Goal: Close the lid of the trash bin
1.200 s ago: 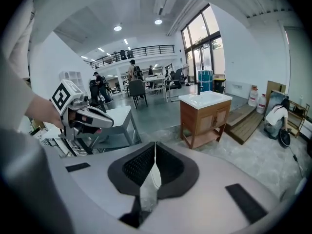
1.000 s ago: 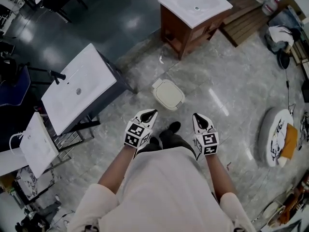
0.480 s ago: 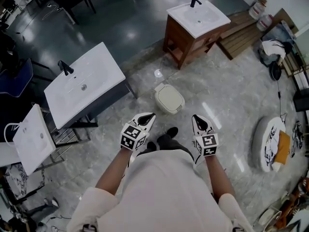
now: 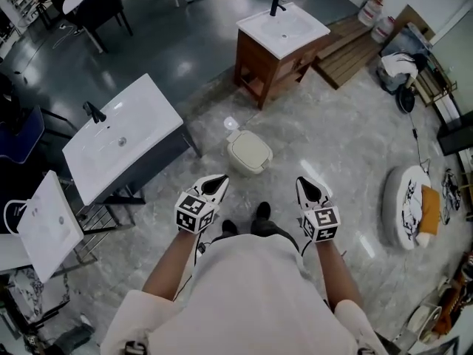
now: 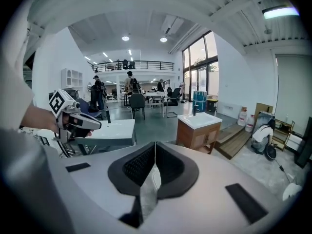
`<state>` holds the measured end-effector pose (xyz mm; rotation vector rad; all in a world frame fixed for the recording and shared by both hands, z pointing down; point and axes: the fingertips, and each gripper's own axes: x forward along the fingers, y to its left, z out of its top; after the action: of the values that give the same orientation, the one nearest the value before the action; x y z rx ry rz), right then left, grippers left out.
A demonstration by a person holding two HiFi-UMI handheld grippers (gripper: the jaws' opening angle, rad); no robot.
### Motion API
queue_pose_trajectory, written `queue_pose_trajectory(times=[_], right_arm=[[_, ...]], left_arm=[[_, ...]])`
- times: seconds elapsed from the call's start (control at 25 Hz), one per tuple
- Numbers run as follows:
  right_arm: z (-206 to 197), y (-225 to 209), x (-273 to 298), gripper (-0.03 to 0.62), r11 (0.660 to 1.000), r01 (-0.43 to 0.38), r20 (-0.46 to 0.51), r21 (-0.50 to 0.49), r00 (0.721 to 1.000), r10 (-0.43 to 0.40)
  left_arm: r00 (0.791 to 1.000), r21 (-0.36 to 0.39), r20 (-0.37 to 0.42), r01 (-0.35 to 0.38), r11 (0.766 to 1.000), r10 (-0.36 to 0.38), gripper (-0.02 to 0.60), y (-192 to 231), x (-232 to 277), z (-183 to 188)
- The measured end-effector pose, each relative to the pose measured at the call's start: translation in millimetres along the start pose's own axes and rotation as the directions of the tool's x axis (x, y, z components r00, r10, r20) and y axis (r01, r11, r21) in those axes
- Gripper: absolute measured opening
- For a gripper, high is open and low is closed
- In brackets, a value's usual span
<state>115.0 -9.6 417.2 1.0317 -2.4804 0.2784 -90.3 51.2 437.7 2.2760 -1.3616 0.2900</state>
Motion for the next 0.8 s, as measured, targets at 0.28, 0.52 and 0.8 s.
queue_pose_trajectory(times=[0.28,0.52,0.8], right_arm=[[-3.9,-17.4,-23.7,0.032,1.000,0.002,0.024,-0.016,1.000,-0.002],[-11.1,-34.7,-37.7,0.032,0.999,-0.028,0.027,-0.030,0.999,0.029],[-9.9,-53.5,-51.9,0.032,0.998,-0.054,0.050,-0.041,0.997,0.056]], left_arm=[[0.999,0.013,0.049,-0.016,1.000,0.015,0.017,-27.9,-2.5,11.1],[0.996,0.011,0.070,-0.064,0.998,0.063,0.017,-49.4,1.9,13.3],[0.991,0.012,0.098,-0.097,0.995,0.096,0.017,-69.9,5.4,22.4]])
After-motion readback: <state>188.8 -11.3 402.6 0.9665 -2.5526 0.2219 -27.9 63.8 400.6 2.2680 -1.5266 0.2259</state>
